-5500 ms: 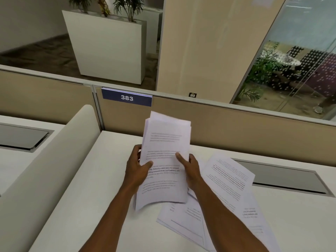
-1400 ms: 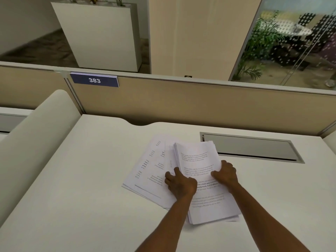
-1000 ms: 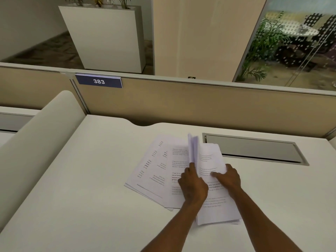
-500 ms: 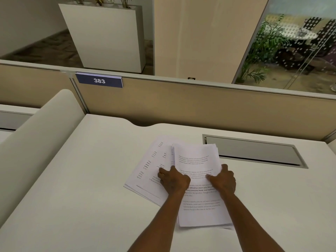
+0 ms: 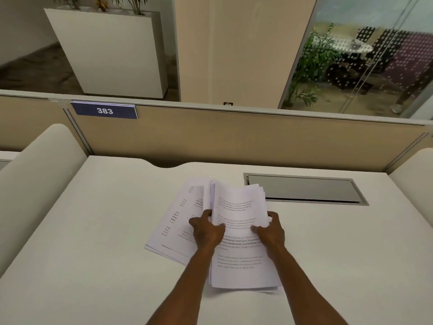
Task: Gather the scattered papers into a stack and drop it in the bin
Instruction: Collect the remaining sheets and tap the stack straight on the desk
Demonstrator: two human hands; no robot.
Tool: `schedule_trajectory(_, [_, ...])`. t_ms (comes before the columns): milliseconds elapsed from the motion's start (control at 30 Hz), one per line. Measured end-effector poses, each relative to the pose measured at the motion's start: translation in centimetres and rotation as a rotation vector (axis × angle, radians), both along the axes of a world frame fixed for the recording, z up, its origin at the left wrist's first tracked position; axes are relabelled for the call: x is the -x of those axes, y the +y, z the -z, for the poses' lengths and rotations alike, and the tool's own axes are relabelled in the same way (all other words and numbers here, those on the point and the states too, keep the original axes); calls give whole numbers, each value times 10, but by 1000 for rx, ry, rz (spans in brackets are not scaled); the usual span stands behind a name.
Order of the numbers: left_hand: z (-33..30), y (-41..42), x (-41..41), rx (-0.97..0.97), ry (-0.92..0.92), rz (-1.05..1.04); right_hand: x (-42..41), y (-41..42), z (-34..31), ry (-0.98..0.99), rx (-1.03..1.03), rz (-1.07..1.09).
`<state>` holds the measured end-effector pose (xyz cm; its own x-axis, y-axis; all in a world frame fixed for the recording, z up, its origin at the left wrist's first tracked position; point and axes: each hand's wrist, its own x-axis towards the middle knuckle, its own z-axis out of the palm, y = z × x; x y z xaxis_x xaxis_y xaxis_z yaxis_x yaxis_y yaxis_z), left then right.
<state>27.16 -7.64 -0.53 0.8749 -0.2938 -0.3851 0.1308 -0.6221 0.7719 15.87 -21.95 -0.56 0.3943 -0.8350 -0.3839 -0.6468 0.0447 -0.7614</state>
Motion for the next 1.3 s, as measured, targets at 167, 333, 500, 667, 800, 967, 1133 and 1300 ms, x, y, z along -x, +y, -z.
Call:
schedule_trajectory(167, [5, 10, -6, 91, -34, 60, 2, 33, -28, 32, 156, -51])
schedule_trajectory(333, [3, 18, -4, 103, -27, 89, -19, 78, -41, 159, 492, -274])
schedule_trajectory(500, [-7, 17, -13, 136, -37, 75, -20, 76, -32, 279, 614, -356])
schedule_trajectory(667, [0, 28, -41, 204, 305, -74, -9, 51, -18, 95, 406, -270])
schedule_trajectory(800, [-3, 35, -49, 415, 493, -2, 5, 16, -13, -32, 100, -224])
schedule_trajectory(967, [4, 36, -53, 426, 467, 91, 7, 7, -18, -268, 157, -281])
schedule_trajectory(1133, [7, 43, -55, 496, 535, 174, -9, -14, -20, -369, -44, -252])
schedule_trajectory(1300, [11, 34, -42, 532, 497, 88, -28, -25, 5, -116, -1, -189])
